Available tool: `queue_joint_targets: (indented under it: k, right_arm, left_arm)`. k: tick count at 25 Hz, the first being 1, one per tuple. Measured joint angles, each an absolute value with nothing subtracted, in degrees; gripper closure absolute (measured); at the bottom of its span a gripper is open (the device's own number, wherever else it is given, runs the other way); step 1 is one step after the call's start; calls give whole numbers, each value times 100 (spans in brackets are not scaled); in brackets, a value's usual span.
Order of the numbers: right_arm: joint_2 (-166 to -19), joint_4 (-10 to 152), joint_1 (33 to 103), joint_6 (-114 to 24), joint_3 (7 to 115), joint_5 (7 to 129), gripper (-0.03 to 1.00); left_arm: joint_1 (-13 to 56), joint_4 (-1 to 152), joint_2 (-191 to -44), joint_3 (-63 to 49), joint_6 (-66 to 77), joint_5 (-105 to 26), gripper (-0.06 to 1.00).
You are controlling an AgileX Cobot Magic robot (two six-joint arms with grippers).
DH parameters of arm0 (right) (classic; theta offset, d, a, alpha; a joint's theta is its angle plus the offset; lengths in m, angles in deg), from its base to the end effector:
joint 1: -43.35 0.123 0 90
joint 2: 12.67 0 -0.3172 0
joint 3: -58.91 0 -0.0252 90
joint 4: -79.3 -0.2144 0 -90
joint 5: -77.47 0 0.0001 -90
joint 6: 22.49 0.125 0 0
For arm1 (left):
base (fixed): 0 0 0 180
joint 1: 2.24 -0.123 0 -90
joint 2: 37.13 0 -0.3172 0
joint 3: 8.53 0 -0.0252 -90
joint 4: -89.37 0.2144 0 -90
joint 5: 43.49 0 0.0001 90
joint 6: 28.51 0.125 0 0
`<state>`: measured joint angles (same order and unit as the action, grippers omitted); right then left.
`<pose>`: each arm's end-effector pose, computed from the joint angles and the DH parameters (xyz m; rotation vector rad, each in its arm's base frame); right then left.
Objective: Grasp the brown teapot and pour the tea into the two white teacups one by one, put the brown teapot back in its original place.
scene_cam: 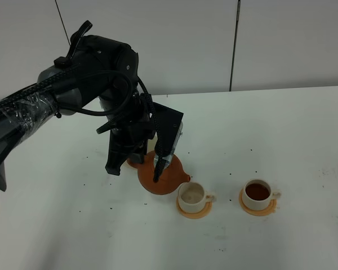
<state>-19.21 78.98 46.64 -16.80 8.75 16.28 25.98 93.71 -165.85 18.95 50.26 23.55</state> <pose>-0.0393 -0.0016 0.2393 0.0429 2.0587 0.1038 0.3909 -0.1999 0.2313 2.4143 1.7453 0.2286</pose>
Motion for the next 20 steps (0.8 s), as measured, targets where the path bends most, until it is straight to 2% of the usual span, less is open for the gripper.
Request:
queue_joint_targets:
  k: [20]
  right_arm:
    - [-1921,7898,4664,-1680,875,1628,79]
  left_arm:
    - [2876,10138,-16585,1895,4904,2306,77]
